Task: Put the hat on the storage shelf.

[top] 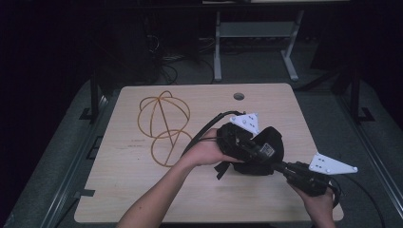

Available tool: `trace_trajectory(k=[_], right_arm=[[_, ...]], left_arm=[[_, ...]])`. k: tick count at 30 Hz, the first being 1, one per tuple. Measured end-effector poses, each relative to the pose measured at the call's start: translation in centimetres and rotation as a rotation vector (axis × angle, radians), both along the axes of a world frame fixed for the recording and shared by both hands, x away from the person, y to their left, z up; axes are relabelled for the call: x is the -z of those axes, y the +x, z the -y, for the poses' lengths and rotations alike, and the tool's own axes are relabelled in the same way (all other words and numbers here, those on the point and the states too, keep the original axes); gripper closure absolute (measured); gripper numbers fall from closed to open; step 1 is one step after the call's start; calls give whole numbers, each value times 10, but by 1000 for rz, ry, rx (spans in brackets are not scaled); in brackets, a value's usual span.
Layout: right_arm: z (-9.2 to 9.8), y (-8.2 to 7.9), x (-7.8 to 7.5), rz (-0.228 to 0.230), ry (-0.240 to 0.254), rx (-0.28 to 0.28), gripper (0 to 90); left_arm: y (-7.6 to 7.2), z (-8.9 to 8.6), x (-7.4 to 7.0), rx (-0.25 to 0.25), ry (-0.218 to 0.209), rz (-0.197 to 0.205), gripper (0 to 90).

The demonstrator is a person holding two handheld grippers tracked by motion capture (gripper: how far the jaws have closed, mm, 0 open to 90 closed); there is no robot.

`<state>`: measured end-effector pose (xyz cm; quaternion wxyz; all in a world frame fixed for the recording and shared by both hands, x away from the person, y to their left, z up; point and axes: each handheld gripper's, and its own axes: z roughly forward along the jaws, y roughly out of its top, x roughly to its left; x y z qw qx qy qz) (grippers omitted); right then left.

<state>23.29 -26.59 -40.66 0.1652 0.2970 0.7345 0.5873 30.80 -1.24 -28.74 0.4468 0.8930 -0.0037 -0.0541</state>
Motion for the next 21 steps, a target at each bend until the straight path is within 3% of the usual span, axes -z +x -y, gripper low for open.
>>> trace_trajectory(k=[1, 4, 5, 9, 21], right_arm=[[1, 1, -2, -9, -1, -4, 853], [4, 3, -6, -18, -10, -7, 854], [5, 5, -11, -33, -22, -9, 855], [12, 9, -20, -51, -48, -2, 856], [25, 24, -32, -109, -52, -9, 855]], left_arm=[[0, -1, -1, -31, 2, 13, 771], [1, -3, -2, -60, 19, 30, 747], [0, -6, -4, -90, 25, 53, 683], [-1, -19, -8, -119, 13, 61, 600], [-2, -56, 5, -178, 35, 76, 560]])
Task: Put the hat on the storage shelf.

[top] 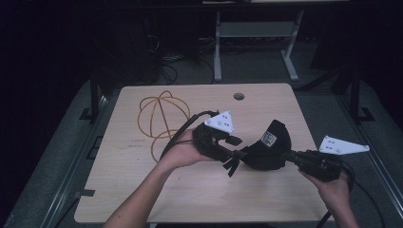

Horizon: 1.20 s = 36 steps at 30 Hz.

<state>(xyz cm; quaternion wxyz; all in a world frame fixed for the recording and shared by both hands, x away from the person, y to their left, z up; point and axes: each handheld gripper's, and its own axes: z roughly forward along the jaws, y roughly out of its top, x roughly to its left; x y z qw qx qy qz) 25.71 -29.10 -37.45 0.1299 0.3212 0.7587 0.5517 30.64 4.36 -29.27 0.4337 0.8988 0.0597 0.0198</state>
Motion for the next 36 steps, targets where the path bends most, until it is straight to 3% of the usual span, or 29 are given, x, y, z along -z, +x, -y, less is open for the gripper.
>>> trace_trajectory(k=[19, 27, 36], right_arm=[[9, 14, -22, 10, -14, -8, 854], [9, 19, -38, 23, -20, -21, 855], [1, 26, -59, 45, -25, -40, 854]], left_arm=[[-12, -42, 38, -61, 29, 12, 513], [-18, -58, 62, -95, 23, 7, 483], [-24, -72, 78, -130, 29, 20, 446]])
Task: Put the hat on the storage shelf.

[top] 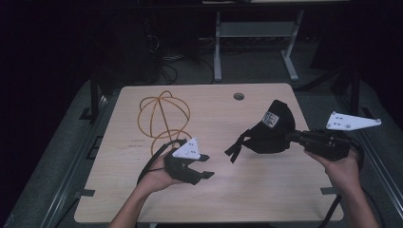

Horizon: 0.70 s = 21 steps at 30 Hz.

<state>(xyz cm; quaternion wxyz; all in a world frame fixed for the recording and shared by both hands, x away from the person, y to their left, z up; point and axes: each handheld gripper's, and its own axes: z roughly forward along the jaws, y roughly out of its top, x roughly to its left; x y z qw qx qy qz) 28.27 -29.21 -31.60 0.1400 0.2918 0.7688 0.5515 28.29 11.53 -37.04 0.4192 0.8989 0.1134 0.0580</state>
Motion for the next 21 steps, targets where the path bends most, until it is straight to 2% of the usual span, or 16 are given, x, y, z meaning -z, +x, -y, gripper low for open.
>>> trace_trajectory(k=[6, 9, 15, 21], right_arm=[[-12, 9, -20, 15, 1, -33, 854], [-15, 12, -25, 21, -7, -42, 854], [-27, 21, -37, 20, -5, -68, 855], [-46, 33, -53, 28, -16, -105, 854]], left_arm=[[-4, -7, 12, -14, 19, 15, 430], [-5, -7, 15, -16, 21, 5, 425], [-7, -12, 21, -28, 26, 28, 407], [-11, -17, 28, -35, 34, 14, 398]])
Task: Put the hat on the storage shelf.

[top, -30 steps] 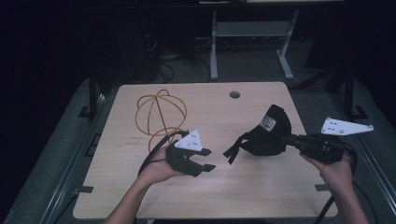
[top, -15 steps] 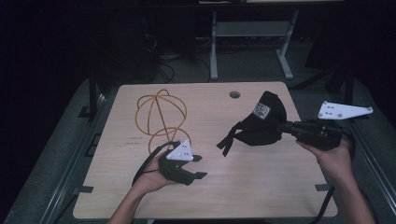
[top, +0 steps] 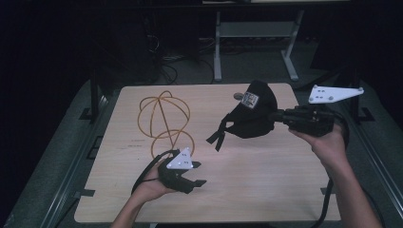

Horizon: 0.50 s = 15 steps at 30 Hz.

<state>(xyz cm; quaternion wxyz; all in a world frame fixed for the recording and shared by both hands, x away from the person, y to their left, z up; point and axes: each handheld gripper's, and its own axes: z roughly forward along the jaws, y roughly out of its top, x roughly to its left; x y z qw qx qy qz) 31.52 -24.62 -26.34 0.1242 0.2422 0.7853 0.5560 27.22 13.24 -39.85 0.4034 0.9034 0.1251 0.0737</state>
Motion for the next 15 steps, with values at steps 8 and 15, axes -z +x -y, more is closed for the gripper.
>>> trace_trajectory(k=[8, 15], right_arm=[[-30, 10, -20, 17, -27, -56, 854], [-53, 18, -30, 17, -34, -100, 854]], left_arm=[[-3, -3, 5, -5, -2, -6, 395], [-3, -5, 9, 6, 3, -10, 392]])
